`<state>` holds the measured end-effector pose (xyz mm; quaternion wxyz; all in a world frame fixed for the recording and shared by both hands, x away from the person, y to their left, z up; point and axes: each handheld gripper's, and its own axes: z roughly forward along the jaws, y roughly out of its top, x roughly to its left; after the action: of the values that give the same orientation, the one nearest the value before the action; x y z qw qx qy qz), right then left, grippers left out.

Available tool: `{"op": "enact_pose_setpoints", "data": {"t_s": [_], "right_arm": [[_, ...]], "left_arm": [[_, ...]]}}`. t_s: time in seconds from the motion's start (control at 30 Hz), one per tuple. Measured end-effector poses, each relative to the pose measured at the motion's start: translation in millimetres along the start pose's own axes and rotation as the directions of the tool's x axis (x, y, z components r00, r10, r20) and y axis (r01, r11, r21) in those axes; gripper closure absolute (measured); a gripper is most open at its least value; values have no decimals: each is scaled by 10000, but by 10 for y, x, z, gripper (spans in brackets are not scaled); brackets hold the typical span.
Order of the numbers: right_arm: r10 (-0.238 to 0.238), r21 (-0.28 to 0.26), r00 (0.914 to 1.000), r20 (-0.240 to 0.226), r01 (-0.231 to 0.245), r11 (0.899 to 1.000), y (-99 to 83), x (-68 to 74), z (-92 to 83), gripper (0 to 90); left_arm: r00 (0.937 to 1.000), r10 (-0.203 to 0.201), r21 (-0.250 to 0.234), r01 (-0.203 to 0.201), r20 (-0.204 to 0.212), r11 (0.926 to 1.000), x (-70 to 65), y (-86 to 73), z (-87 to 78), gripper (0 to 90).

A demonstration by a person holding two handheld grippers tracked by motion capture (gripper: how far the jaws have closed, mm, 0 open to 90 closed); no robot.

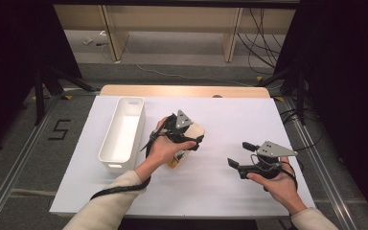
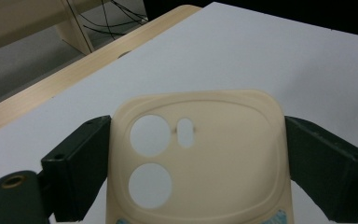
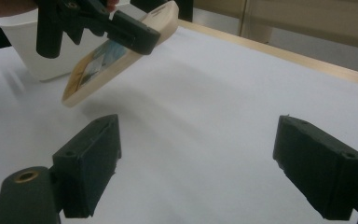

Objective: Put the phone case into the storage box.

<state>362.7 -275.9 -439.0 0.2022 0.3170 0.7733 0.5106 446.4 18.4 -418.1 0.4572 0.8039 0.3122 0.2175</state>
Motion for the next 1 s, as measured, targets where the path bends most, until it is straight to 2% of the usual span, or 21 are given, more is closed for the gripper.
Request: {"op": "enact_pose_setpoints", "data": {"t_s": [0.47,0.83,1.0], "right_arm": [[-14,-15,10000,-33,14,10000,0,0,-2,159],[-22,-11,10000,-53,21,10000,-1,-1,-2,159],[-34,2,10000,-66,34,10000,-1,0,-1,159]], "left_arm": [[9970,-322,-819,265,-702,9963,116,133,-205,109],[9888,-684,-1346,504,-1328,9896,218,217,-340,109],[9865,-731,-1351,532,-1465,9894,266,227,-375,110]]}}
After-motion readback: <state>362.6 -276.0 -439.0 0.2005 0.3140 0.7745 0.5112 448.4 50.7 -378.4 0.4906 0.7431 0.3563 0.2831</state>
